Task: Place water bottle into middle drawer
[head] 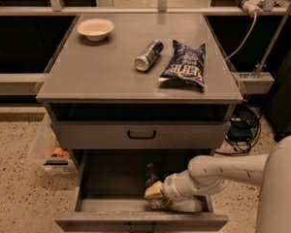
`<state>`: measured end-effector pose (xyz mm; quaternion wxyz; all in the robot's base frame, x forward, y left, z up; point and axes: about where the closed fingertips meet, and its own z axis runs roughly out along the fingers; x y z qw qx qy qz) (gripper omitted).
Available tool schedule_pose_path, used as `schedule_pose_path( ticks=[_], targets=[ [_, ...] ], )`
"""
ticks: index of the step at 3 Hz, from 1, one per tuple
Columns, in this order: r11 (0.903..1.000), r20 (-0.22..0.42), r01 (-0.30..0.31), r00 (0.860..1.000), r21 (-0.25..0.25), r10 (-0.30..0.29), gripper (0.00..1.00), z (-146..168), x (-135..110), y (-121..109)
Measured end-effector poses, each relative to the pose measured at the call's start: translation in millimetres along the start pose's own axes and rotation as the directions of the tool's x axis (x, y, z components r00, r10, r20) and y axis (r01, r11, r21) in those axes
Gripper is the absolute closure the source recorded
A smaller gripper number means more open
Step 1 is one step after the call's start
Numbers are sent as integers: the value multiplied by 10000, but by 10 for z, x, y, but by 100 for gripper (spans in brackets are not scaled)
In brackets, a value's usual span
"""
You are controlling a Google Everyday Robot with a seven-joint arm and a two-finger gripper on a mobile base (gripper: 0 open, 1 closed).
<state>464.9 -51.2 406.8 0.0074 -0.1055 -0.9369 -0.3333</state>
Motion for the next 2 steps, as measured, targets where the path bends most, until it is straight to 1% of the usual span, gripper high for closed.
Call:
schedule_pose_path(
  ticks=[1,2],
  targets=[
    [10000,-1,0,10000,0,0,0,0,0,0],
    [10000,-1,0,10000,0,0,0,0,0,0]
  ],
)
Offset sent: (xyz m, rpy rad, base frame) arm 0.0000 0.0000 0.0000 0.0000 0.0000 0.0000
